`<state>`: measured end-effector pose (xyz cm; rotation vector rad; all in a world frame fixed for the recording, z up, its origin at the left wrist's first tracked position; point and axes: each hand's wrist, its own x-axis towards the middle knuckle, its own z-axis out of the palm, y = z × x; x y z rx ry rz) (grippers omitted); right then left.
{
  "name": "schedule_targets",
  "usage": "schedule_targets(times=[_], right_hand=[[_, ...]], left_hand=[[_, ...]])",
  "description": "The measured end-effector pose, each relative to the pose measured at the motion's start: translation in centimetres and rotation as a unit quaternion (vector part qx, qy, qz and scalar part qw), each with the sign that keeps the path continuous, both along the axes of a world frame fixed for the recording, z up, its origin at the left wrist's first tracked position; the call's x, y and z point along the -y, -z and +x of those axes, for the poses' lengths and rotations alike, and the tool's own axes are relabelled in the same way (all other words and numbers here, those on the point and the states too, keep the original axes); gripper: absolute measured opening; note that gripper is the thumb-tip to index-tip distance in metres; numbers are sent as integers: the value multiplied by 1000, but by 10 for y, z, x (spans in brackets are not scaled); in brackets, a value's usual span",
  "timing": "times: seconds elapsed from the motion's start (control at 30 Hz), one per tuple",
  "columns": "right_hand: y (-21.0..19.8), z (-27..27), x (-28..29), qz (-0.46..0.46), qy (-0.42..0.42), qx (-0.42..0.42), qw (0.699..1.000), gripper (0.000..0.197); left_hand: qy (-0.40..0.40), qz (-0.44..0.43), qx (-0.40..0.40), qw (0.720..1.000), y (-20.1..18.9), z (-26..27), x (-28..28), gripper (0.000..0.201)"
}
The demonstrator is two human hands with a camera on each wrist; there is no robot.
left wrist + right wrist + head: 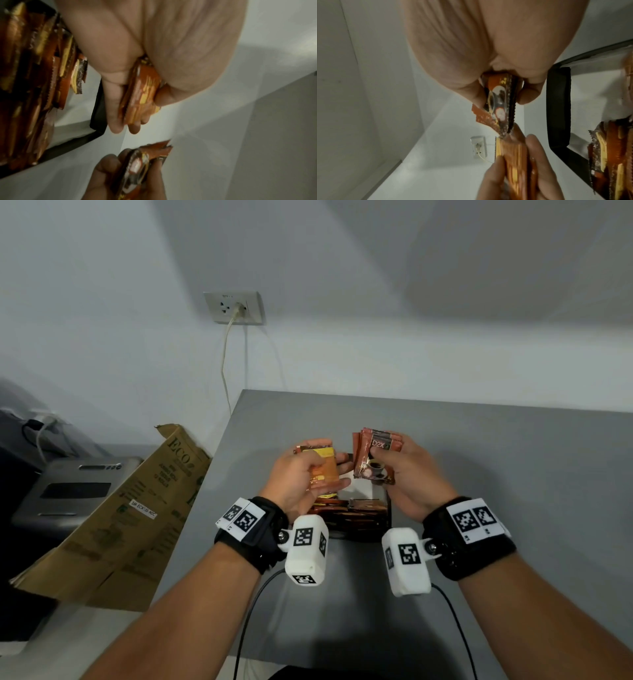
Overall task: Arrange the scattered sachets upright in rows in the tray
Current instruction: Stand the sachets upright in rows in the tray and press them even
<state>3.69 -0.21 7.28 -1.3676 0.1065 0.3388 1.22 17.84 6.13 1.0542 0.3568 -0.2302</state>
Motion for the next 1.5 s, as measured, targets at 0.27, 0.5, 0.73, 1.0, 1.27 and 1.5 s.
schedule_targets(times=[0.27, 0.5, 0.73, 1.0, 1.27, 1.5], right_hand=[[1, -5, -7, 24, -48, -29, 998, 18], [-9, -8, 4, -251, -67, 210, 942, 15], [2, -13, 6, -132, -109, 79, 982, 19], [-2, -7, -11, -29, -22, -54, 998, 24], [-3, -5, 5, 52, 4, -66, 996, 27], [-7, -10, -6, -96, -68, 64, 991, 38]], left_hand=[[20, 107, 57, 992, 6, -6, 10, 25], [20, 53, -126, 990, 4, -1, -1, 39], [-64, 135, 0, 989, 7, 2, -5, 53], [-26, 117, 24, 993, 0, 1, 9, 14], [-117, 130, 11, 984, 14, 2, -5, 19], [-90, 15, -14, 996, 12, 3, 10, 22]])
